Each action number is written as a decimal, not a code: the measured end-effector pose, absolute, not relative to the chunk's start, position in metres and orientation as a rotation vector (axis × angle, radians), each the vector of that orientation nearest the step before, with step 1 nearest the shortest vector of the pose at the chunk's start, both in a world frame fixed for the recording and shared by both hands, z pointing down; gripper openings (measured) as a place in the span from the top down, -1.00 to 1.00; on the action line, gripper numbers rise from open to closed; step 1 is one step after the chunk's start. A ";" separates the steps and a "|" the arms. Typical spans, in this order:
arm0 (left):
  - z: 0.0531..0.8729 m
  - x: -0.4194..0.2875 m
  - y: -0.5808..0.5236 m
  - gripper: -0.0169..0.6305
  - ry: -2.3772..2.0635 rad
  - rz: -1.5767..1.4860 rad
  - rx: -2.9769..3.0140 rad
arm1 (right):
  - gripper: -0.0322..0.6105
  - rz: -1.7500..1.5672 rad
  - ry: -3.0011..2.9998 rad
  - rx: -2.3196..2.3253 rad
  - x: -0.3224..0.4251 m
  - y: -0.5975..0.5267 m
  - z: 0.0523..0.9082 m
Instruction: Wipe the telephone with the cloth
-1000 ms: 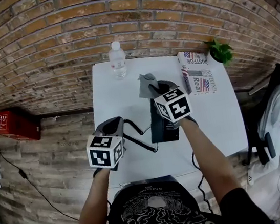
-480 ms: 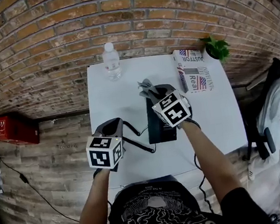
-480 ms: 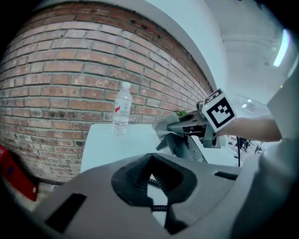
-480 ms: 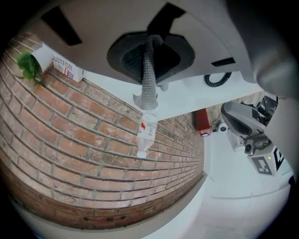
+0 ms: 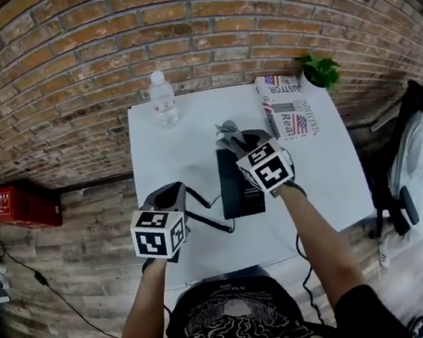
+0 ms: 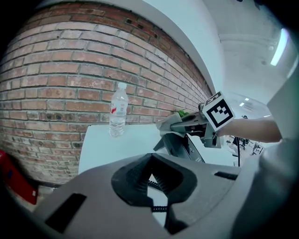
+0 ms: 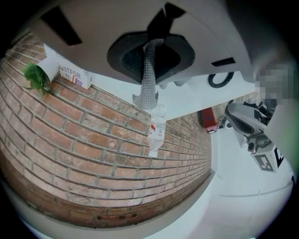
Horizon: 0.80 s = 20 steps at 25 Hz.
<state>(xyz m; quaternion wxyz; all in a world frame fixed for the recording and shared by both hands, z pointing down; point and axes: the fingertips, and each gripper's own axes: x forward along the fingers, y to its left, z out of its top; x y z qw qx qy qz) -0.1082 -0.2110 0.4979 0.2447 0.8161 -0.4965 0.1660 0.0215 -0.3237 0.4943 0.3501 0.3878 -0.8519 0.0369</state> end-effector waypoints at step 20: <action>0.433 -0.136 -0.226 0.93 -1.502 0.374 2.309 | 0.87 0.160 -2.482 1.329 0.039 -0.271 0.393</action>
